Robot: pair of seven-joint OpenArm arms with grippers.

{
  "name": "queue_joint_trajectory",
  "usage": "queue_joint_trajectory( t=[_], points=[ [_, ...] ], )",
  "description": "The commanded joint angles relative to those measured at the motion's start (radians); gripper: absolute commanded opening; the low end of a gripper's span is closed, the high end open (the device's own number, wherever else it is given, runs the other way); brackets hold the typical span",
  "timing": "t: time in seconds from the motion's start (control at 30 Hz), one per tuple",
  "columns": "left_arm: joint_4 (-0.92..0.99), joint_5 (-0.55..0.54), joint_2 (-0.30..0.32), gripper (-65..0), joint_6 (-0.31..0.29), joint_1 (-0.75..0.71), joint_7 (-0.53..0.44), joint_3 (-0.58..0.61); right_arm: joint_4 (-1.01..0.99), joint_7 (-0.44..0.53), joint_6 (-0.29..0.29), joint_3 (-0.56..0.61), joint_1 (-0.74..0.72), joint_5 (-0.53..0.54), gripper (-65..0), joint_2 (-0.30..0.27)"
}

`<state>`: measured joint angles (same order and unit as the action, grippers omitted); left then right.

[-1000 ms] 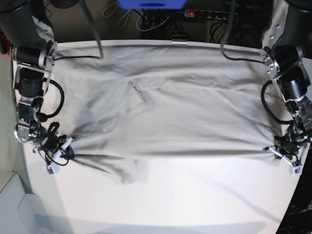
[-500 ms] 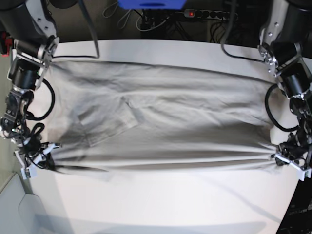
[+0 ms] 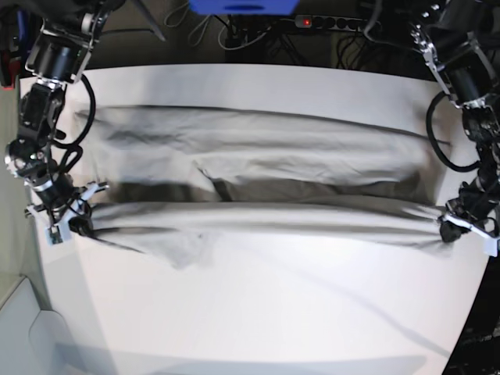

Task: Layout the t-shirt on the table in an organized manner, then fold the t-shirt properly
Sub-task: 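Lift the hem with both grippers and fold it over toward the collar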

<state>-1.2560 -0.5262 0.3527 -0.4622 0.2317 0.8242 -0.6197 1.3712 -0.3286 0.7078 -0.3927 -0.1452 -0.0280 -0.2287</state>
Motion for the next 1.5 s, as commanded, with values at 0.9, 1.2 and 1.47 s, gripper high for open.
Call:
queue_joint_trajectory(
  t=[0.9, 1.2, 1.47],
  points=[
    [-0.003, -0.137, 0.027, -64.7, 0.001, -0.243, -0.029, -0.107, 0.145, 0.029, -0.010, -0.101, 0.295, 0.010, -65.0, 0.032],
    [0.058, -0.007, 0.049, -64.5, 0.001, -0.213, -0.029, -0.025, 0.145, 0.029, -0.010, -0.030, 0.350, 0.009, -65.0, 0.030],
    [0.058, 0.038, 0.049, -53.4, 0.001, -0.214, -0.027, 0.036, 0.152, 0.003, -0.010, -0.016, 0.352, 0.007, -64.5, 0.022]
  ],
)
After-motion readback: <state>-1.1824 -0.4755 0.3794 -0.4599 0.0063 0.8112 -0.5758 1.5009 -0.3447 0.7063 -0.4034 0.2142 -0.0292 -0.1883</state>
